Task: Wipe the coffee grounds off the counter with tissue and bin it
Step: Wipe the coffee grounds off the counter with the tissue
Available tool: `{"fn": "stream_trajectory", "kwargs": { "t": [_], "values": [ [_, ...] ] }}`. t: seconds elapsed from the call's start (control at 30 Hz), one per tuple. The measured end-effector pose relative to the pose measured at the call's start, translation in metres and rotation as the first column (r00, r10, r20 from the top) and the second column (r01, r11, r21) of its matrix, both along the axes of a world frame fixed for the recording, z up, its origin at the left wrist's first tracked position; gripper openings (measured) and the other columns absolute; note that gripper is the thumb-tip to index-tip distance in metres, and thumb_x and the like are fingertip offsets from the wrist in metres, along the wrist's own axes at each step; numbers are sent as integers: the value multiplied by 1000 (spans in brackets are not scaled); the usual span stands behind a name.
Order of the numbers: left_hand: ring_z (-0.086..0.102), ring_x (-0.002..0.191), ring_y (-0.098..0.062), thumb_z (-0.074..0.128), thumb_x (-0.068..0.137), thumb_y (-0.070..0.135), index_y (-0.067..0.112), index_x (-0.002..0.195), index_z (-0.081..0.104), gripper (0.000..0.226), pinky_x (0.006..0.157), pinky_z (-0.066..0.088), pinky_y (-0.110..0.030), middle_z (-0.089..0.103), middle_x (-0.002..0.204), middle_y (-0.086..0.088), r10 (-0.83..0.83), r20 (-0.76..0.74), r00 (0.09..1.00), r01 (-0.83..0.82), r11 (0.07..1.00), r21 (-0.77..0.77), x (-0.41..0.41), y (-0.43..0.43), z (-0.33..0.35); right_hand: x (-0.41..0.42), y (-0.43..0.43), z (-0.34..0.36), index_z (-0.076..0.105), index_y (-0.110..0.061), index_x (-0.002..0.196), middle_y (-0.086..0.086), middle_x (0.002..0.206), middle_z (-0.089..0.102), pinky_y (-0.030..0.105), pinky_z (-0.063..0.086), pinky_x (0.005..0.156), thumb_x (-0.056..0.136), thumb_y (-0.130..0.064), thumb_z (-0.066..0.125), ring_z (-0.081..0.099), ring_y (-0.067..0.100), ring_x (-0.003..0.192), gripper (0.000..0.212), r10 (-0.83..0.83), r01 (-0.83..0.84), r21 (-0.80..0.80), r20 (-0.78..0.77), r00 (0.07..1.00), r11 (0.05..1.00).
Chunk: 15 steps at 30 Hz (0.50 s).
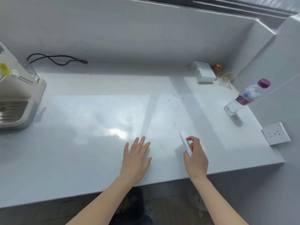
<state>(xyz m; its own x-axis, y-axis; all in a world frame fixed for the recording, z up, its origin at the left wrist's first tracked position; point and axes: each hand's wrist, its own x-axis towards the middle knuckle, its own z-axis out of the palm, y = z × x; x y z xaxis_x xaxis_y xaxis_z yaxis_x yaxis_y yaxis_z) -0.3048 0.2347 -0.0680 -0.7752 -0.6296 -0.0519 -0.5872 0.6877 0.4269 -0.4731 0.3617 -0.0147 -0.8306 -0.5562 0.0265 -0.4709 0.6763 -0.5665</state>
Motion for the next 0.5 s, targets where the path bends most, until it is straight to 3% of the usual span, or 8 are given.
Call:
{"fn": "stream_trajectory", "kwargs": {
  "t": [0.1,0.17,0.27,0.4,0.5],
  "values": [
    [-18,145,-22,19,94,52,32,150,2,61,111,-19,-46,-11,160,5,-46,168,985,59,996,-73,9,-9,-17,6,-2,-21,43,-31,116,-12,98,53,19,34,52,85,-10,58,53,11,77,40,98,-112,152,96,991,982],
    [-20,145,-22,7,90,58,35,148,-8,64,111,-20,-48,-15,159,7,-43,204,978,60,995,-77,16,-16,-25,15,-7,-34,42,-31,119,-13,100,52,24,40,60,86,-29,57,54,10,81,36,162,-198,222,171,972,955],
    [-18,145,-21,3,89,61,38,147,-11,64,113,-16,-49,-11,159,8,-37,218,975,60,993,-103,18,-17,-28,19,-13,-43,44,-32,122,-13,108,55,27,43,67,90,-50,47,54,9,84,37,164,-199,259,149,975,945],
    [-9,146,-23,10,91,59,35,150,1,64,114,-9,-50,-1,160,6,-42,204,978,64,993,-99,17,-17,-28,9,-17,-53,54,-23,105,-2,109,54,31,49,70,87,-36,61,55,19,92,24,323,-247,360,-167,932,900],
    [0,147,-25,17,92,57,33,150,10,63,114,-3,-51,8,160,4,-48,211,976,67,994,-87,18,-17,-26,9,-24,-64,59,-14,105,7,123,56,40,46,95,85,-18,65,54,28,112,22,433,-371,276,-214,876,887]
  ]
}}
